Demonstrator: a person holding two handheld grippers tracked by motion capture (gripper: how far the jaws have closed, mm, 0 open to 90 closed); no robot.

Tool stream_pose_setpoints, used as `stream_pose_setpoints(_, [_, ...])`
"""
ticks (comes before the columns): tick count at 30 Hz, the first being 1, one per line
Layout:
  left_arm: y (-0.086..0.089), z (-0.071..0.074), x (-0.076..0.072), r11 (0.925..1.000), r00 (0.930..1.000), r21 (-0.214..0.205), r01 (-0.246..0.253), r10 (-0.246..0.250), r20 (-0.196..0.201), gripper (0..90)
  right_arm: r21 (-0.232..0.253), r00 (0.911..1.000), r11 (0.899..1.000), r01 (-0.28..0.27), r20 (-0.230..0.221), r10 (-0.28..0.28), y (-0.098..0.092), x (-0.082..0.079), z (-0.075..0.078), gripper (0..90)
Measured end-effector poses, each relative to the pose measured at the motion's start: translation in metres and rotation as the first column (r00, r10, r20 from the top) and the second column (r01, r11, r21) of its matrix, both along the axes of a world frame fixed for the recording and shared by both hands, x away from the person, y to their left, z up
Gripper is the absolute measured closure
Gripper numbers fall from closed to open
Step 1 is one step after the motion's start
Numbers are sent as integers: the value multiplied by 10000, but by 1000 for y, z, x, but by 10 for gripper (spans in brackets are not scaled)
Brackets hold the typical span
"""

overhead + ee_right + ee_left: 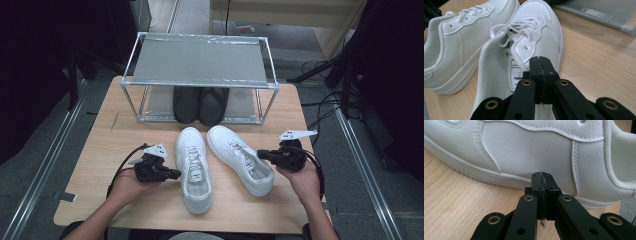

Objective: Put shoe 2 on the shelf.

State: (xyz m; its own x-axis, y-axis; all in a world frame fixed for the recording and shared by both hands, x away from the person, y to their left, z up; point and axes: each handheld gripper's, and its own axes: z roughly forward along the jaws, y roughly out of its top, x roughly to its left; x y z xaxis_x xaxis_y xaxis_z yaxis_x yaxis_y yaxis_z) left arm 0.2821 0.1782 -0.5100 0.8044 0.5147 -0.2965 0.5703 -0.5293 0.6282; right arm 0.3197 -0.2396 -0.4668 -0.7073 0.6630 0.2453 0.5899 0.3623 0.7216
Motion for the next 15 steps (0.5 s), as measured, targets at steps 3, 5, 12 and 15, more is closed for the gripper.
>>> stream_pose_setpoints(3, [-7, 0, -2, 9997, 9996, 16, 263, -263, 80, 898, 62, 9999, 9999, 82, -88, -81, 0, 0, 0, 900])
stream_pose_setpoints(5, [-16, -1, -3, 9989, 9989, -128, 456, -456, -42, 897, 152, 9999, 9999, 75, -118, -73, -1, 1, 0, 900])
stream_pose_setpoints(12, [-24, -1, -2, 9963, 9976, -525, 677, -682, -82, 897, 195, 9997, 9996, 225, -60, -223, -1, 1, 0, 900])
stream_pose_setpoints(15, [-12, 5, 2, 9969, 9993, -701, 346, -335, 169, 897, 230, 9992, 9989, 400, 49, -401, -6, 0, 2, 900])
